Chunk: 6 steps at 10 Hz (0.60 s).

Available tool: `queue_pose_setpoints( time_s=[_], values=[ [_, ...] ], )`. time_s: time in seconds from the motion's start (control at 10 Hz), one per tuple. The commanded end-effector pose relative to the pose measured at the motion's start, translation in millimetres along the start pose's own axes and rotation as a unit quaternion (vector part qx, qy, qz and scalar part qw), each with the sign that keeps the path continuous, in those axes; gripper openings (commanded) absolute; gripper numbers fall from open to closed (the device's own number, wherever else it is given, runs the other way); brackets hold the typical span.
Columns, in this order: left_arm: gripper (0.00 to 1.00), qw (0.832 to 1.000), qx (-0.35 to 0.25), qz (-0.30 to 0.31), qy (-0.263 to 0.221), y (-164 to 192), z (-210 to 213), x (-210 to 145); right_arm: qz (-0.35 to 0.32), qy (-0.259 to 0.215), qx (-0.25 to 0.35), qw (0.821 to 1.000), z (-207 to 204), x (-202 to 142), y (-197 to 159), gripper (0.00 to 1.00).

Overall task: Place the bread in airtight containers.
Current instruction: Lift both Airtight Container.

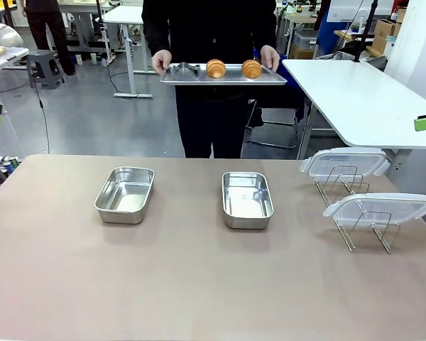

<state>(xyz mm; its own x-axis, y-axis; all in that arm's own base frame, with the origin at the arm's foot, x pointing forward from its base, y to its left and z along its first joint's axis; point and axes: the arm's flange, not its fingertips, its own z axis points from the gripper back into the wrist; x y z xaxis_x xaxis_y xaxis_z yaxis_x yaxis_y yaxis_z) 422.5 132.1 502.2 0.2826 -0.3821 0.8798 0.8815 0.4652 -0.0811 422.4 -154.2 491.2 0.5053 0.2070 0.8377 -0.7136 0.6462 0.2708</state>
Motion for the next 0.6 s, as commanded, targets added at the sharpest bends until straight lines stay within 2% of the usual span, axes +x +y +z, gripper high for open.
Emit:
queue_pose_setpoints(
  time_s=[0.0, 0.5],
  values=[
    [1.00, 1.000, -0.002, -0.006, -0.015, 0.9, 0.3, 2.0, 0.003, -0.014, 0.001, 1.000, -2.0, 2.8, -1.2, 1.00],
    [1.00, 1.000, -0.002, -0.006, -0.015, 0.9, 0.3, 2.0, 0.003, -0.014, 0.001, 1.000, -2.0, 2.8, -1.2, 1.00]
  ],
)
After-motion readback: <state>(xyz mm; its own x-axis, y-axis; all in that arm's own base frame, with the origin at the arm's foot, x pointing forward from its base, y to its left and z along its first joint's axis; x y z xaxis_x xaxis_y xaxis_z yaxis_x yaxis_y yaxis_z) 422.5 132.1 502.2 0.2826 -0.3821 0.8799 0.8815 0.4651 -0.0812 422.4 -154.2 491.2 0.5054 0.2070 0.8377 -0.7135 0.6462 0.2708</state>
